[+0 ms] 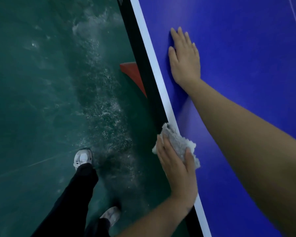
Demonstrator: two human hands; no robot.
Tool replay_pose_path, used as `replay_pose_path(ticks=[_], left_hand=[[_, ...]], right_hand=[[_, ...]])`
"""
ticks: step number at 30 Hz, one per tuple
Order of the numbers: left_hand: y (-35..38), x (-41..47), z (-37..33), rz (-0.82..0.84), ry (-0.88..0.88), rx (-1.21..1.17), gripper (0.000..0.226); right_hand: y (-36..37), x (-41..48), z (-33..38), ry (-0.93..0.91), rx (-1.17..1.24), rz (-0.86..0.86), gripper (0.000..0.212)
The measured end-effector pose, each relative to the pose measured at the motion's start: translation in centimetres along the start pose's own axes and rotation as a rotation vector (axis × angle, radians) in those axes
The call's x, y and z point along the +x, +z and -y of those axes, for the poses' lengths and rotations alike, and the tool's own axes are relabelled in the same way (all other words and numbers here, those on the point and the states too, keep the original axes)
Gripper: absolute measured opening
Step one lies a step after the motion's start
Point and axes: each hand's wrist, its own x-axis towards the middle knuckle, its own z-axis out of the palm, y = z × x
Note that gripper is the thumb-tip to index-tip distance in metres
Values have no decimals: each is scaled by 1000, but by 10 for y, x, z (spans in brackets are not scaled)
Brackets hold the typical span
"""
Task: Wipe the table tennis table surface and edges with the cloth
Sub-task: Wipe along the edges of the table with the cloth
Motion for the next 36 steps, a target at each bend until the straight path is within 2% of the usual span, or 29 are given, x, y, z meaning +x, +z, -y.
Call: replay_pose_path(ticks=[3,7,12,15,19,24,28,31,36], left_hand=[[-6,48,-23,-21,13,-43,66],[-19,172,-70,-91,117,-53,63],[-29,327,-137,-125,44,-28,60],[-36,382,-161,-105,3,-11,61],[-37,367,-153,-103,99,13,62],[-28,247,-98,-103,253,-11,64],[-21,174,-70,-54,106,-51,62],[-24,199,-78,-46,93,-62,66],[-35,329,-129,-93,126,-72,64]], right_hand=[[1,-2,-2,0,-5,10,49],[0,-1,-1,4,-21,-11,50],[1,0,0,10,1,-25,52],[1,1,1,14,-4,-20,55],[0,2,3,28,-26,-4,57],[-2,3,4,39,-40,9,58],[-2,2,5,39,-40,18,56],[-2,2,4,37,-42,24,60],[-1,2,3,38,-40,26,60]])
